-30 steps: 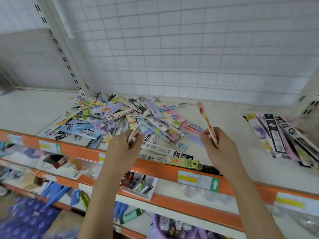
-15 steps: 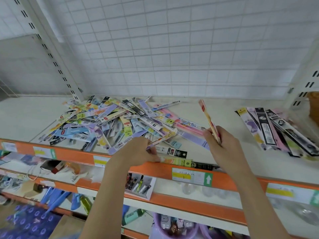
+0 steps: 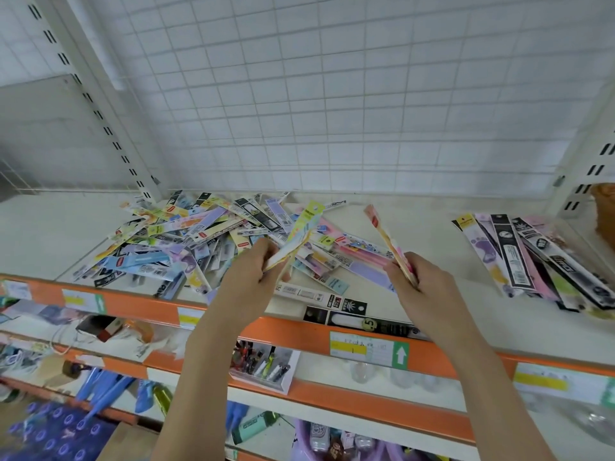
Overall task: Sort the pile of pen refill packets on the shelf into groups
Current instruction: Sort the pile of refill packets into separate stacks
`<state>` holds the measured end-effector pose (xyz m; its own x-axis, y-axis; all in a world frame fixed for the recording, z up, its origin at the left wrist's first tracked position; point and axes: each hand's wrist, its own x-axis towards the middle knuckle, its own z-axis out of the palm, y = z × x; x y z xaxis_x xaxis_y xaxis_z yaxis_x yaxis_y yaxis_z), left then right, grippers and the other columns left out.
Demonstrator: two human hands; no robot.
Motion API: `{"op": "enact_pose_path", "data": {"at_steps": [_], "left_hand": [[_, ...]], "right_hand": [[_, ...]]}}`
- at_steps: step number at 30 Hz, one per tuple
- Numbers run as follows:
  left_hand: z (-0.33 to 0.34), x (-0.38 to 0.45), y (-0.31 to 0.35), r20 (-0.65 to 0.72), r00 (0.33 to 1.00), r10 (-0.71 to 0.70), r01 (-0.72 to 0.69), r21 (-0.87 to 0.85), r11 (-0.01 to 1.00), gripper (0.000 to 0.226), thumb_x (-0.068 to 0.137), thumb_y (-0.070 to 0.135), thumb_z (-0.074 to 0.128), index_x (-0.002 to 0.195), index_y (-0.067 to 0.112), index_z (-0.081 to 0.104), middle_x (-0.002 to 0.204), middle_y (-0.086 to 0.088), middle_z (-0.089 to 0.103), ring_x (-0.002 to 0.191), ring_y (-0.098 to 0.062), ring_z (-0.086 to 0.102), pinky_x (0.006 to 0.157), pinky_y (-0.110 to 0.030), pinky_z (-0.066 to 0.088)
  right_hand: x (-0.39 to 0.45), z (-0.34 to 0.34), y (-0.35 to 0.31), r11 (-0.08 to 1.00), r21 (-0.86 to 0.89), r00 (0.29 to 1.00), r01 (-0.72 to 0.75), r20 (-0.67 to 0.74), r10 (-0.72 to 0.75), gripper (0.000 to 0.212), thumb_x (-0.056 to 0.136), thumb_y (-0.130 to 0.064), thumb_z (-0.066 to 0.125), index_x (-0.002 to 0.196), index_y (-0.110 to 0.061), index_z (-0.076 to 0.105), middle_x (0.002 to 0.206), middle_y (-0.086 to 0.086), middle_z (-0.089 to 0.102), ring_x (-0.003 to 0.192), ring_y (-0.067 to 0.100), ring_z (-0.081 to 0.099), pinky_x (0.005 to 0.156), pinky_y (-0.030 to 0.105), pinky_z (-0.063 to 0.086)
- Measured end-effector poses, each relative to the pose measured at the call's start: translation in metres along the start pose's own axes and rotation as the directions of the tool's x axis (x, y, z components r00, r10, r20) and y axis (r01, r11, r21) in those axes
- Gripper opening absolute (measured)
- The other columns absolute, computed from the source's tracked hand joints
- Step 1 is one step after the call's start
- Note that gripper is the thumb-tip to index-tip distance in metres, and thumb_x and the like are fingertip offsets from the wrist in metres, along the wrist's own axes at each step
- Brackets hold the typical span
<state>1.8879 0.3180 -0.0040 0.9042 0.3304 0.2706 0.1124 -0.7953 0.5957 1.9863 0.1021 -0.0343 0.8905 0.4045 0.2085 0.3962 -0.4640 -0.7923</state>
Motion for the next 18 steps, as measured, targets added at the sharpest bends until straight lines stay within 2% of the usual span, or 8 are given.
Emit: {"op": "enact_pose_path", "data": {"at_steps": [3, 5, 8, 12, 15, 18], "left_hand": [[0.001, 0.003, 0.000, -0.005, 0.999, -0.051, 0.051, -0.005, 0.999, 0.007, 0.100, 0.019, 0.038, 0.099, 0.016, 0.045, 0.074, 0.002, 0.060, 0.052, -0.003, 0.049, 0.050, -0.010, 0.038], [0.003, 0.006, -0.003, 0.020, 0.997, -0.077, 0.077, 0.017, 0.997, 0.015, 0.100, 0.018, 0.036, 0.110, 0.011, 0.045, 0.081, -0.005, 0.061, 0.059, -0.009, 0.051, 0.050, -0.013, 0.037], [0.004, 0.010, -0.003, 0.083, 0.992, -0.093, 0.089, 0.045, 0.995, 0.010, 0.100, 0.013, 0.036, 0.107, 0.014, 0.044, 0.081, -0.005, 0.056, 0.069, -0.014, 0.056, 0.052, -0.017, 0.036], [0.010, 0.013, -0.002, 0.188, 0.976, -0.112, 0.091, 0.113, 0.989, 0.013, 0.095, 0.014, 0.047, 0.107, 0.012, 0.049, 0.064, 0.001, 0.046, 0.049, -0.011, 0.041, 0.042, -0.015, 0.031], [0.014, 0.016, -0.003, 0.254, 0.955, -0.156, 0.101, 0.219, 0.971, 0.026, 0.088, 0.035, 0.061, 0.107, 0.019, 0.052, 0.075, 0.002, 0.054, 0.057, -0.012, 0.047, 0.051, -0.020, 0.034], [0.015, 0.019, -0.006, 0.345, 0.914, -0.212, 0.113, 0.285, 0.952, 0.033, 0.085, 0.033, 0.066, 0.110, 0.013, 0.059, 0.083, -0.003, 0.056, 0.057, -0.013, 0.045, 0.051, -0.021, 0.035]], "right_hand": [[0.001, 0.000, -0.001, 1.000, -0.007, 1.000, 0.010, -0.001, -0.010, 0.035, 0.097, -0.028, 0.046, 0.063, -0.023, 0.038, 0.060, 0.015, 0.051, 0.050, 0.018, 0.035, 0.045, 0.023, 0.027], [0.000, -0.001, 0.000, 1.000, -0.005, 1.000, 0.011, -0.006, -0.011, 0.037, 0.097, -0.027, 0.047, 0.062, -0.023, 0.036, 0.052, 0.005, 0.039, 0.048, 0.017, 0.033, 0.046, 0.021, 0.029], [0.000, -0.003, 0.002, 1.000, -0.014, 1.000, 0.014, -0.003, -0.014, 0.037, 0.097, -0.026, 0.047, 0.062, -0.024, 0.036, 0.051, 0.000, 0.035, 0.047, 0.017, 0.032, 0.046, 0.020, 0.030], [-0.002, -0.004, 0.002, 1.000, -0.014, 1.000, 0.014, -0.001, -0.014, 0.036, 0.097, -0.026, 0.047, 0.063, -0.024, 0.037, 0.051, 0.000, 0.035, 0.046, 0.016, 0.032, 0.045, 0.022, 0.029], [-0.004, -0.004, 0.001, 1.000, -0.020, 1.000, 0.014, -0.005, -0.014, 0.037, 0.097, -0.025, 0.048, 0.062, -0.025, 0.037, 0.050, -0.001, 0.035, 0.045, 0.016, 0.032, 0.045, 0.021, 0.030], [-0.005, -0.006, 0.001, 0.999, -0.042, 1.000, 0.014, -0.012, -0.014, 0.039, 0.096, -0.023, 0.049, 0.060, -0.027, 0.034, 0.048, -0.003, 0.033, 0.043, 0.014, 0.032, 0.043, 0.020, 0.030]]}}
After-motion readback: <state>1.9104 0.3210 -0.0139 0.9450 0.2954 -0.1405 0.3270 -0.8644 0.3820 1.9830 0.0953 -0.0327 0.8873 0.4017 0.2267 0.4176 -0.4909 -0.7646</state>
